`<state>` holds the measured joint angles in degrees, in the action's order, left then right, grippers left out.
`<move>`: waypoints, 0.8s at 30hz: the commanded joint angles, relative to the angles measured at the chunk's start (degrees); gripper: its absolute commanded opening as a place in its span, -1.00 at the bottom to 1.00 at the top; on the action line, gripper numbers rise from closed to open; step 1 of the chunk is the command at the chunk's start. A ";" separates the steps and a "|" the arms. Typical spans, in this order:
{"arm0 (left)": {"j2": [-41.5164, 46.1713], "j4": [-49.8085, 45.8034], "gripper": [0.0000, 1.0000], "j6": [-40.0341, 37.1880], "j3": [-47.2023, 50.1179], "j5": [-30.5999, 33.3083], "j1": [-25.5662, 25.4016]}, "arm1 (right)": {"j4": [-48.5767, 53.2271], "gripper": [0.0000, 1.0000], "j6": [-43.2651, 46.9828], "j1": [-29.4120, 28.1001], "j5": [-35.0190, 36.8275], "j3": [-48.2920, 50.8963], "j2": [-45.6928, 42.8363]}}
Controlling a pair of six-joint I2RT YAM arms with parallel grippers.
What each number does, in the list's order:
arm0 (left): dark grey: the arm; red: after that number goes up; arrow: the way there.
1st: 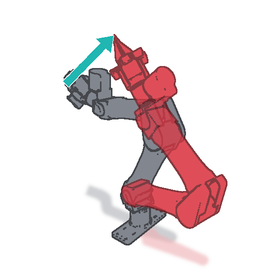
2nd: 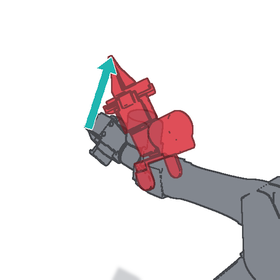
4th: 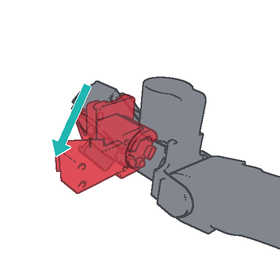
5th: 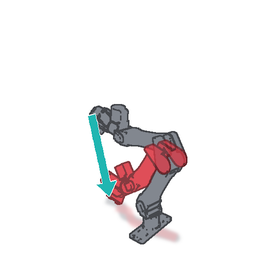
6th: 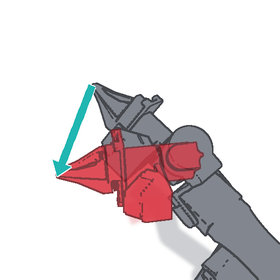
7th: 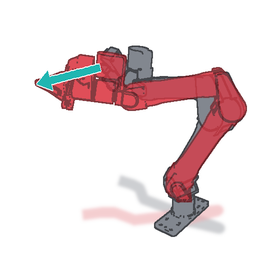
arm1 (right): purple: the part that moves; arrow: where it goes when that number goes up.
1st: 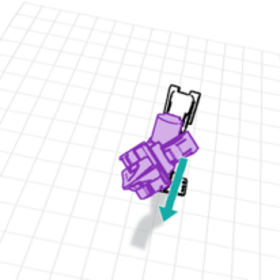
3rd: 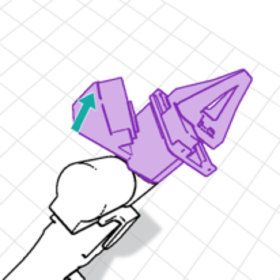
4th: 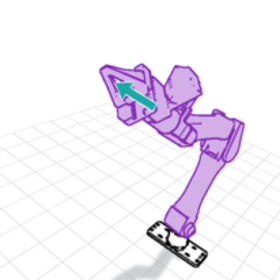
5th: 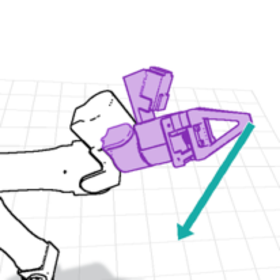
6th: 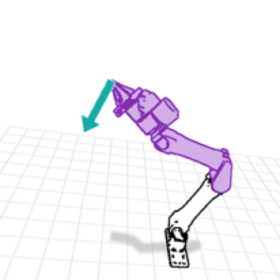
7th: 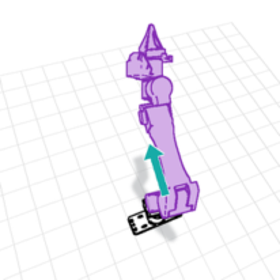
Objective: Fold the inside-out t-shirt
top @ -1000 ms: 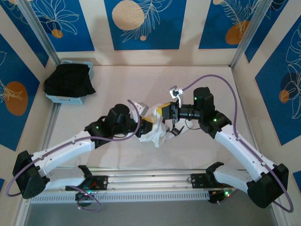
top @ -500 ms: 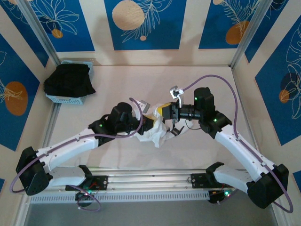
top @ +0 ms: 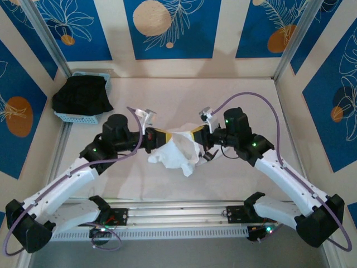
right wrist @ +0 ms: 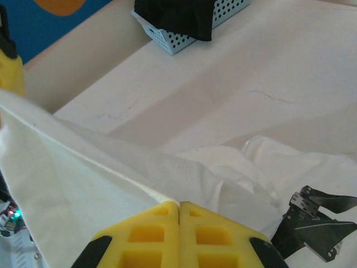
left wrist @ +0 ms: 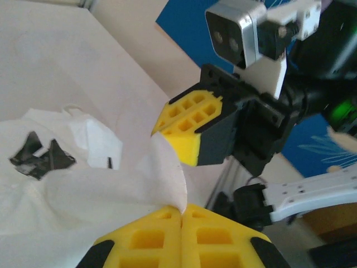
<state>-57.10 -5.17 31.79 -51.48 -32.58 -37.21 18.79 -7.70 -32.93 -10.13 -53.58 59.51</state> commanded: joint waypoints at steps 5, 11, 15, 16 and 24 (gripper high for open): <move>1.32 -8.07 -1.00 -1.91 -1.10 -3.65 1.49 | 2.23 -1.00 1.62 -2.23 4.94 -2.80 3.01; 1.60 -14.34 -1.00 -8.29 1.43 4.77 0.64 | 0.32 -1.00 3.30 -2.28 -6.18 -0.61 0.36; 2.79 -19.49 -1.00 -9.16 3.87 12.17 0.62 | -1.58 -1.00 1.87 -4.72 -15.50 2.02 1.27; 3.54 -21.22 -1.00 -8.52 5.04 15.00 0.61 | -2.21 -1.00 1.38 -5.93 -16.41 3.18 1.67; 14.96 -22.76 -1.00 4.77 21.19 20.60 0.55 | -16.08 -0.94 -6.11 -17.03 -12.91 8.80 14.11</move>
<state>-46.57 -25.56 30.44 -33.58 -16.60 -36.45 9.26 -10.52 -47.55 -23.31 -44.97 69.54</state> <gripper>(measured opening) 0.044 0.059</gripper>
